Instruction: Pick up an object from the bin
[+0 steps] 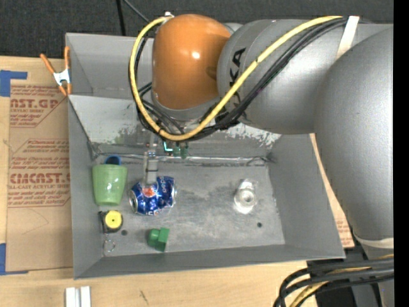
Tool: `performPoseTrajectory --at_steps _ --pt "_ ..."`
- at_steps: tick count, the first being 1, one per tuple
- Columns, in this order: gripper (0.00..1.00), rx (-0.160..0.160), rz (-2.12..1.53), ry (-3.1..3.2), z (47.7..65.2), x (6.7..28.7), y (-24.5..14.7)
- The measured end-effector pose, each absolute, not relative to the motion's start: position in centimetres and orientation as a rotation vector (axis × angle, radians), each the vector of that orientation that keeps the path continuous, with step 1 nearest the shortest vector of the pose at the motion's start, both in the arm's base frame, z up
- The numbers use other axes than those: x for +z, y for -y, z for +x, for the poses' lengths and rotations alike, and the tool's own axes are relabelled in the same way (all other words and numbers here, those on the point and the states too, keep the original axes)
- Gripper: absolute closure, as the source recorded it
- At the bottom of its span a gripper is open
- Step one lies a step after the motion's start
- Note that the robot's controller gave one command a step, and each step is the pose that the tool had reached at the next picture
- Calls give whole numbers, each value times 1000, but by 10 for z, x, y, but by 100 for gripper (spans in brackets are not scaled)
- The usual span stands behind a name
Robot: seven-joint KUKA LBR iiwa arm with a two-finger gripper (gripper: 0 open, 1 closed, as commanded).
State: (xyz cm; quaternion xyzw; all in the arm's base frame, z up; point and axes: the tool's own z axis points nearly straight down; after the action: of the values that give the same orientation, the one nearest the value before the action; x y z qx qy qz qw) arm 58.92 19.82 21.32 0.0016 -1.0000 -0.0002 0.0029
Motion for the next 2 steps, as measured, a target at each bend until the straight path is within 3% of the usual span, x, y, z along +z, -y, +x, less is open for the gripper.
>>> performPoseTrajectory --at_steps 1,2 --pt "0 0 542 3090 566 92 -159" --pt "100 -4 543 3098 569 96 -161"
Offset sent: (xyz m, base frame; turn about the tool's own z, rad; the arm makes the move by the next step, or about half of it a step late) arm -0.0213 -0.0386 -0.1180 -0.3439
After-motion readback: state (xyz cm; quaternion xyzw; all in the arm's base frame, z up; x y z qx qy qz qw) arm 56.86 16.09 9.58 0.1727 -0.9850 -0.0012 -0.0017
